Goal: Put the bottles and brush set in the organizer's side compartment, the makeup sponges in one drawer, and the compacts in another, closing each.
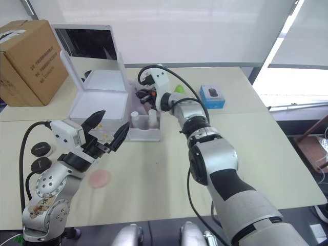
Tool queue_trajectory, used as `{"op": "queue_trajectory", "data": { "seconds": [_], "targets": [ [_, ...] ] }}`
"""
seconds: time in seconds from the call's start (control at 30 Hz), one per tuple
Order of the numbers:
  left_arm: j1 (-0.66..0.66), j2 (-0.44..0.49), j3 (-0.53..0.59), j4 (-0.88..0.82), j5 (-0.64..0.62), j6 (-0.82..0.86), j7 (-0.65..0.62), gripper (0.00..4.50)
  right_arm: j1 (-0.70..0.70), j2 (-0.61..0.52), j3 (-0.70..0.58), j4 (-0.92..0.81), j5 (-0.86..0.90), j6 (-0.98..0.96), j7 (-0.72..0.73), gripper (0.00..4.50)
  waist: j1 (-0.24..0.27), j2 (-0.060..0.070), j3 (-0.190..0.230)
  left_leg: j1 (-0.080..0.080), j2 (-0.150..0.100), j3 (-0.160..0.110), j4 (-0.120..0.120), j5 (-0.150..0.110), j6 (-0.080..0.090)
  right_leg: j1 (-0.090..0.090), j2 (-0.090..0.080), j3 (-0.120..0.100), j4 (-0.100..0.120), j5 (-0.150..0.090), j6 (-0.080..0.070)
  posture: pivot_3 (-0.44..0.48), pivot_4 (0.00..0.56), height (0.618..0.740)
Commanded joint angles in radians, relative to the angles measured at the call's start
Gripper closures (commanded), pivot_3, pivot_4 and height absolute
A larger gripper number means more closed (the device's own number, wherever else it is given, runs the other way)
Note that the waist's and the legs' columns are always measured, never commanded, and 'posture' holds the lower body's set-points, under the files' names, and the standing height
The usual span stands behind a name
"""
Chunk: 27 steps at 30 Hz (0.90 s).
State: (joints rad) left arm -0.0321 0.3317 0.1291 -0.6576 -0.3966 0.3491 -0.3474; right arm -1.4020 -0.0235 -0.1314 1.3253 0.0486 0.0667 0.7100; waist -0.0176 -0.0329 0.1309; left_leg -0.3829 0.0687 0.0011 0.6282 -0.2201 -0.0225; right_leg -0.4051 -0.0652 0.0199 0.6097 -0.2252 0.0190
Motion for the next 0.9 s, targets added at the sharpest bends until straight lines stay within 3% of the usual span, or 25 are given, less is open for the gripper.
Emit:
{"op": "queue_trajectory", "data": {
  "seconds": [0.03, 0.3, 0.9],
  "targets": [
    [-0.007, 0.001, 0.002, -0.046, -0.012, 0.006, 0.015, 0.00, -0.036, 0.002, 0.005, 0.002, -0.026, 0.039, -0.120, 4.46, 0.001, 0.000, 0.000, 0.000, 0.000, 0.000, 0.000, 0.000, 0.000, 0.000, 0.000, 0.000, 0.000, 0.000, 0.000, 0.000, 0.150, 0.728],
    [-0.018, 0.000, -0.005, -0.070, -0.015, 0.041, 0.041, 0.00, -0.041, -0.014, 0.010, 0.027, -0.081, 0.087, -0.341, 4.46, 0.002, 0.000, 0.000, 0.000, 0.000, 0.000, 0.000, 0.000, 0.000, 0.000, 0.000, 0.000, 0.000, 0.000, -0.001, 0.000, 0.150, 0.728],
    [-0.020, 0.003, -0.002, -0.090, -0.022, 0.077, 0.059, 0.00, -0.036, 0.002, 0.022, 0.032, -0.113, 0.099, -0.325, 4.46, 0.001, 0.000, 0.000, 0.000, 0.000, -0.001, 0.000, 0.000, 0.000, 0.001, 0.000, 0.000, 0.000, 0.000, 0.000, 0.000, 0.150, 0.728]
  ]
}}
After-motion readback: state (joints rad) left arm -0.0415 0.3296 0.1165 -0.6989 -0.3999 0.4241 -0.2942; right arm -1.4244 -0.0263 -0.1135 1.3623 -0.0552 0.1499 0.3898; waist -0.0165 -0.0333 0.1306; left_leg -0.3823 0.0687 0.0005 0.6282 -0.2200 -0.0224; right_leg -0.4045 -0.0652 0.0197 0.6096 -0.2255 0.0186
